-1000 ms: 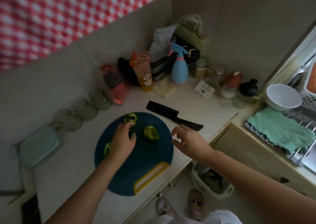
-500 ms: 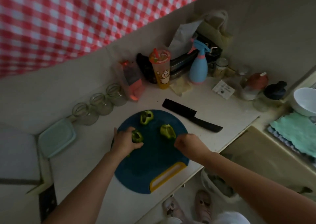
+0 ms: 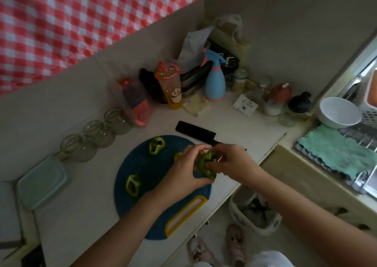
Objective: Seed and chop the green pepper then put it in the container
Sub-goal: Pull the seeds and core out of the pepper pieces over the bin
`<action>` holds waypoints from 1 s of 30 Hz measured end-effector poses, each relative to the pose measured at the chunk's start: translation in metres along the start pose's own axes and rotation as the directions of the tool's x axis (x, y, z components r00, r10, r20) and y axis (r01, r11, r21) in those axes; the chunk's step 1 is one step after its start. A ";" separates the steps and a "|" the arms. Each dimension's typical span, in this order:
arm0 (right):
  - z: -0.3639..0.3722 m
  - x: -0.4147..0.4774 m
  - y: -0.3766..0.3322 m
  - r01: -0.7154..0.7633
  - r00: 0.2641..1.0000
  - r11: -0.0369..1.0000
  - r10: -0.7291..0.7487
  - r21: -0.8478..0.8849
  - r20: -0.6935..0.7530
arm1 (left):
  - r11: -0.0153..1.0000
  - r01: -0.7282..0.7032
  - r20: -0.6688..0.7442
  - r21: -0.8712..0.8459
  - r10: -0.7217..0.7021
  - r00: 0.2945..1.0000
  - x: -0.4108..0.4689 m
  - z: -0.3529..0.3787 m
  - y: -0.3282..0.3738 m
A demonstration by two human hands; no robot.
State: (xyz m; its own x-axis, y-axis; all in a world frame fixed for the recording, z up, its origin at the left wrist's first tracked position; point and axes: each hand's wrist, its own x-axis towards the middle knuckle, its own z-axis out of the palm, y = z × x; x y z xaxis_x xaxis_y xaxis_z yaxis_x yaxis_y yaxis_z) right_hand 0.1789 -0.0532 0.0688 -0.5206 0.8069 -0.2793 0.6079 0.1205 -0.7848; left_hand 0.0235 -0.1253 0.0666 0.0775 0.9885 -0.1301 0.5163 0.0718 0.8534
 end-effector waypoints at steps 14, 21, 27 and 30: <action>-0.081 -0.074 0.049 -0.128 0.959 0.962 0.059 -0.239 -0.277 | 0.962 0.140 0.328 -0.233 -0.058 0.943 0.046 0.081 0.055; -0.095 -0.094 0.078 -0.082 0.947 0.971 0.005 -0.225 -0.321 | 0.950 0.154 0.413 -0.271 -0.029 0.910 0.055 0.104 0.064; -0.113 -0.105 0.092 -0.029 0.976 0.987 -0.006 -0.157 -0.219 | 0.878 0.298 0.542 -0.374 -0.054 0.839 0.061 0.109 0.067; -0.121 -0.105 0.098 -0.039 0.983 0.998 0.031 -0.041 -0.179 | 0.793 0.396 0.598 -0.462 -0.050 0.800 0.063 0.110 0.069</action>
State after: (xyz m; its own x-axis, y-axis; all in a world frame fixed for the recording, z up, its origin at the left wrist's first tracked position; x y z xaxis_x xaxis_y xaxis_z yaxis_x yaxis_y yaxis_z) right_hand 0.3663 -0.0563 0.0882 -0.3852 0.9009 -0.1998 0.6516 0.1122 -0.7502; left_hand 0.1572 -0.0726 0.0615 0.5464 0.7071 -0.4489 0.0459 0.5099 0.8590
